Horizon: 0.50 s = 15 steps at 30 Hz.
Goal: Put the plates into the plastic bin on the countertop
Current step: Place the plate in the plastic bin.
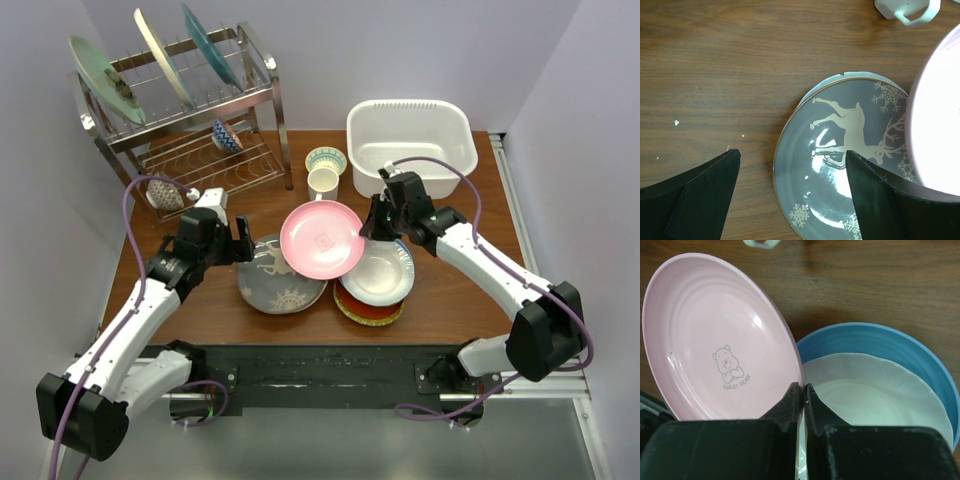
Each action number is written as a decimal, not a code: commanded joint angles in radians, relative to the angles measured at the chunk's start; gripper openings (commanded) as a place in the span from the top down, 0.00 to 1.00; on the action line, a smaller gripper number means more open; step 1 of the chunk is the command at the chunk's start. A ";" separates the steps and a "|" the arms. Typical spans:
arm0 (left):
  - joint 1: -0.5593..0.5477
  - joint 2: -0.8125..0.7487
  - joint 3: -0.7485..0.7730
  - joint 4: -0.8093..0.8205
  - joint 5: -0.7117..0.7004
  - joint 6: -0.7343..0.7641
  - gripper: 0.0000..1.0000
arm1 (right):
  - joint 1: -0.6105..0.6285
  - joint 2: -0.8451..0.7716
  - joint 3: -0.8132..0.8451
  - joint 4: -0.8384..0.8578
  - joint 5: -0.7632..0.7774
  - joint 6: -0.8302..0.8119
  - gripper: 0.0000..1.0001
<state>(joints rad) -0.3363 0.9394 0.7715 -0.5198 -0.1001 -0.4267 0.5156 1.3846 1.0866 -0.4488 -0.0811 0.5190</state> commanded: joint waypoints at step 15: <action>0.002 0.029 0.003 0.010 0.020 0.014 0.09 | -0.055 0.024 0.237 -0.017 -0.143 -0.051 1.00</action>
<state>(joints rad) -0.3363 0.9680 0.7715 -0.5198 -0.0895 -0.4267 0.4789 1.3823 1.2224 -0.4599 -0.1848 0.4828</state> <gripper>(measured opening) 0.911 0.025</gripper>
